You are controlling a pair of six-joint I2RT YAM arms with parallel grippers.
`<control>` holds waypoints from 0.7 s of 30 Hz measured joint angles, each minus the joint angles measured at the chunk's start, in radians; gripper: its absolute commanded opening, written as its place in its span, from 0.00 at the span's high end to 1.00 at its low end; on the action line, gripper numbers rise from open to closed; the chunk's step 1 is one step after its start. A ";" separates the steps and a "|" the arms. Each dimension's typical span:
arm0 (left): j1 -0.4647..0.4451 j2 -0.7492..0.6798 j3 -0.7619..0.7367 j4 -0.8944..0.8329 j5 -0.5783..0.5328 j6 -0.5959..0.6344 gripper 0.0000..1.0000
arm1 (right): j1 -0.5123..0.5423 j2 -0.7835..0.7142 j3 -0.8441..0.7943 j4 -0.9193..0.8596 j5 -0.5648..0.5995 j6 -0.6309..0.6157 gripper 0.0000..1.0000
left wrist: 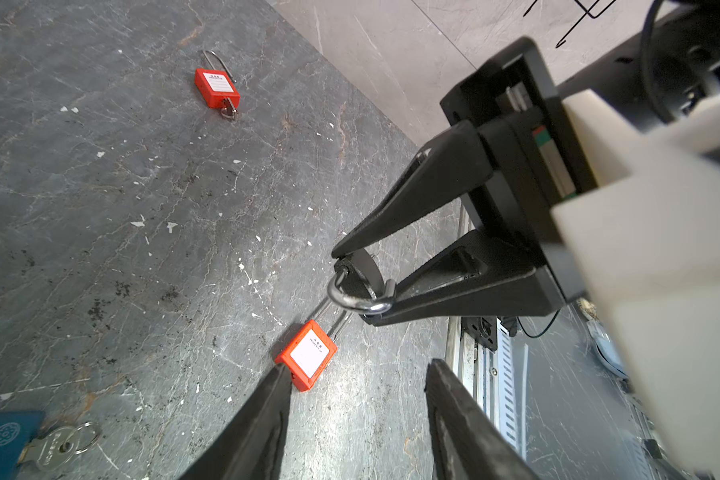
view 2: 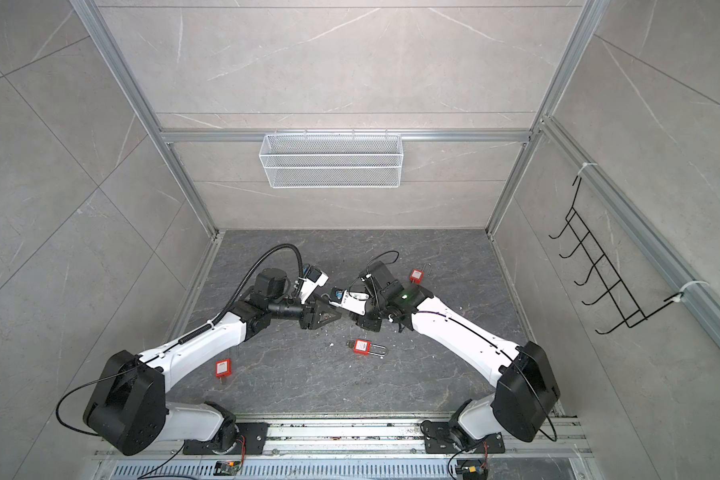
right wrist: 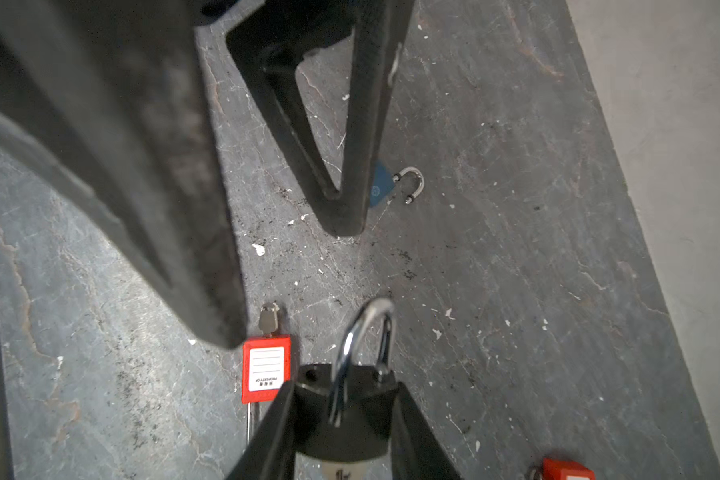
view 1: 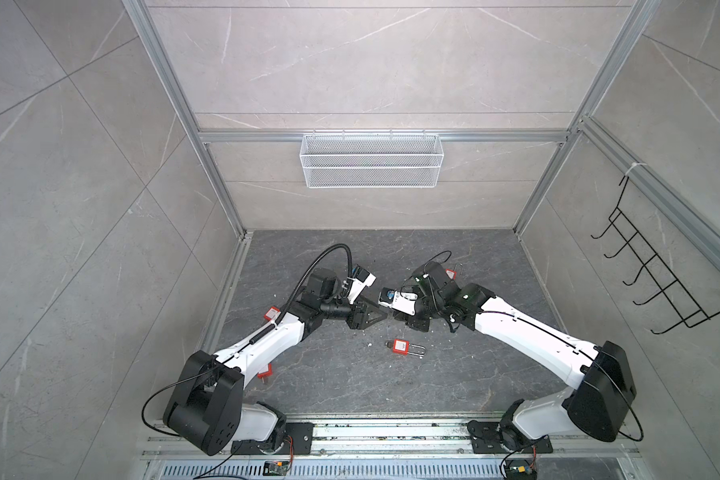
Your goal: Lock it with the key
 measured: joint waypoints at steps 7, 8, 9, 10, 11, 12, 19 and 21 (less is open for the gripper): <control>-0.005 -0.002 -0.002 0.051 -0.028 -0.108 0.38 | 0.029 -0.037 -0.051 0.094 0.084 0.001 0.82; -0.008 -0.002 -0.003 0.062 -0.031 -0.123 0.38 | 0.034 -0.044 -0.059 0.106 0.095 0.000 0.82; -0.012 -0.003 -0.003 0.073 -0.035 -0.137 0.37 | 0.039 -0.051 -0.068 0.119 0.106 0.000 0.82; -0.016 -0.003 -0.003 0.080 -0.039 -0.147 0.37 | 0.042 -0.056 -0.074 0.127 0.114 0.000 0.82; -0.024 -0.005 -0.004 0.088 -0.047 -0.157 0.36 | 0.047 -0.061 -0.082 0.138 0.124 0.000 0.82; -0.031 -0.008 -0.004 0.094 -0.054 -0.167 0.36 | 0.051 -0.064 -0.086 0.144 0.131 0.000 0.82; -0.053 -0.011 -0.018 0.151 -0.114 -0.238 0.36 | 0.073 -0.096 -0.132 0.205 0.171 0.005 0.83; -0.065 -0.011 -0.020 0.160 -0.141 -0.256 0.36 | 0.081 -0.110 -0.150 0.212 0.187 0.006 0.83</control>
